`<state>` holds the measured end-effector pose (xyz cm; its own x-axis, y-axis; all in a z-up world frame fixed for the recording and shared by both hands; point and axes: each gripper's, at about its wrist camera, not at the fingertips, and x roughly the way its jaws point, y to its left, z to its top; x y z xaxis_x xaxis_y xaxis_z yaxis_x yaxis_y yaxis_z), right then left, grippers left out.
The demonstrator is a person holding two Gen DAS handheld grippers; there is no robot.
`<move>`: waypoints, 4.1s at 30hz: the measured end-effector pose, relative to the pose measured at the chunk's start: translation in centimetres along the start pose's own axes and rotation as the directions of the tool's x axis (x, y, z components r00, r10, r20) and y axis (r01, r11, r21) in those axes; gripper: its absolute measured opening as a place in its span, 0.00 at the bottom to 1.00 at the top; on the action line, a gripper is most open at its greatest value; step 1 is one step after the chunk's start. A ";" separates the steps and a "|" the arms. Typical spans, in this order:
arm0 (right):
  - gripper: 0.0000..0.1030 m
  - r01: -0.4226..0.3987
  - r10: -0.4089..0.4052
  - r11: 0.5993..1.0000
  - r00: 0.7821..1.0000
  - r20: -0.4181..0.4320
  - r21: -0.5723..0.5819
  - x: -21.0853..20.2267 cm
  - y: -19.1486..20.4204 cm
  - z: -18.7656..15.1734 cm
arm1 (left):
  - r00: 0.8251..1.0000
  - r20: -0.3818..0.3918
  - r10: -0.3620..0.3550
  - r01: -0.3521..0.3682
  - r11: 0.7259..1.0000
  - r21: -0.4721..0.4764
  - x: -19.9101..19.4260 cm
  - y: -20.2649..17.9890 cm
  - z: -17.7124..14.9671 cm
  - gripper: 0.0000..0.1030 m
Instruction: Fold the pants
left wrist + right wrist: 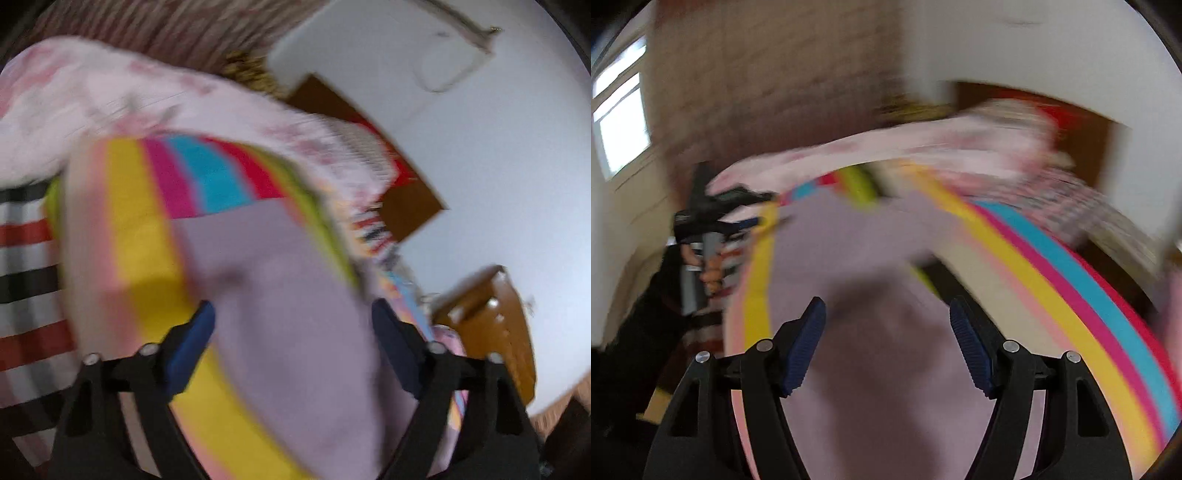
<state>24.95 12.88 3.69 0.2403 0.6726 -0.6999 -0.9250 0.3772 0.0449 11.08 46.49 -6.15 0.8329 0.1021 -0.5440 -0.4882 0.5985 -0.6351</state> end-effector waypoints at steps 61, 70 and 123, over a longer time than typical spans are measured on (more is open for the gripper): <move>0.11 -0.183 0.209 0.847 0.978 0.002 0.499 11.0 -11.2 5.9 | 0.988 -0.138 0.067 -0.034 0.974 0.226 2.1 -1.4 -0.9 0.98; 0.68 -0.453 0.465 0.884 0.878 -0.117 0.114 14.5 7.3 13.9 | 0.999 -0.029 0.038 -0.039 0.999 -0.027 -2.1 4.0 0.5 0.98; 0.07 -0.189 0.186 0.979 0.982 -0.042 -0.081 20.9 2.9 14.8 | 0.998 0.048 0.049 -0.060 0.959 0.277 -1.3 -1.0 5.7 0.04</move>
<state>31.68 37.44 -0.28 0.0515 0.7036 -0.7087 -0.9746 0.1904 0.1182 12.01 50.30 -1.63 0.8196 0.1696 -0.5472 -0.4463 0.7879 -0.4243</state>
